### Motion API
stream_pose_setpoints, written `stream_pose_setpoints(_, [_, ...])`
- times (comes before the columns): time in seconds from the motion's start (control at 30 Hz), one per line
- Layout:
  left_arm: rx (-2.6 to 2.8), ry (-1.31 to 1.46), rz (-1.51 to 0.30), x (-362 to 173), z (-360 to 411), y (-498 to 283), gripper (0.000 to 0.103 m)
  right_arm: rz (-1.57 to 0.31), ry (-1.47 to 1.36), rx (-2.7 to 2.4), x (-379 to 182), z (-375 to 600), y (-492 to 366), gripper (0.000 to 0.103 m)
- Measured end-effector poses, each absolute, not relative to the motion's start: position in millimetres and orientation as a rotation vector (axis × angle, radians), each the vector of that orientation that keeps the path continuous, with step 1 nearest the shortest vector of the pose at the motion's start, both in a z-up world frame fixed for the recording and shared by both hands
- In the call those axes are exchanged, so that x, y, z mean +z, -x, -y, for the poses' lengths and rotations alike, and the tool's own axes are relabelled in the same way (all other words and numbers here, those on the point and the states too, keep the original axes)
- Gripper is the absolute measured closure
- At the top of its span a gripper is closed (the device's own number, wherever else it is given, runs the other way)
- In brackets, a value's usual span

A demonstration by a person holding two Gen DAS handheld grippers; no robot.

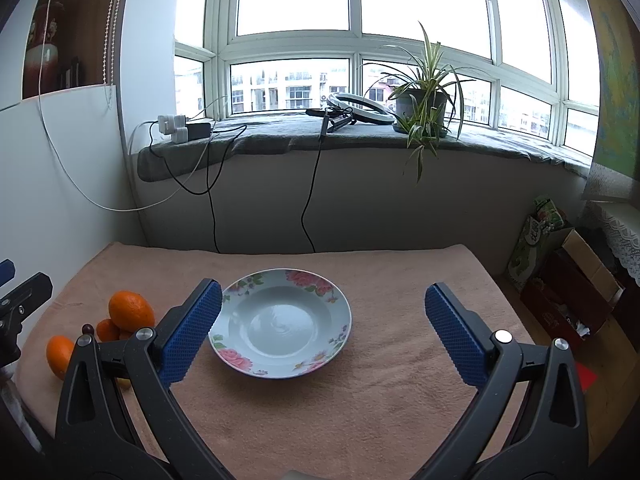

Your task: Organize fruits

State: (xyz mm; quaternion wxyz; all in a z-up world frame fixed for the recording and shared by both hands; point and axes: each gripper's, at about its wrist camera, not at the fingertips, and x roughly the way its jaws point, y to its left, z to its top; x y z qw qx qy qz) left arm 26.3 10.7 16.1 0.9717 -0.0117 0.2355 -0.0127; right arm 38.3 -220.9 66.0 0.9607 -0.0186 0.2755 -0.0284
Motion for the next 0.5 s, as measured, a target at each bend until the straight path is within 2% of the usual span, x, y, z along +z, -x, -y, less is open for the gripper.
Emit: stream_pose_setpoints(0.5, [-0.002,0.078,-0.514,8,-48,-42,0.001,-0.594,0.086,0.068,54,186,-64,0.000])
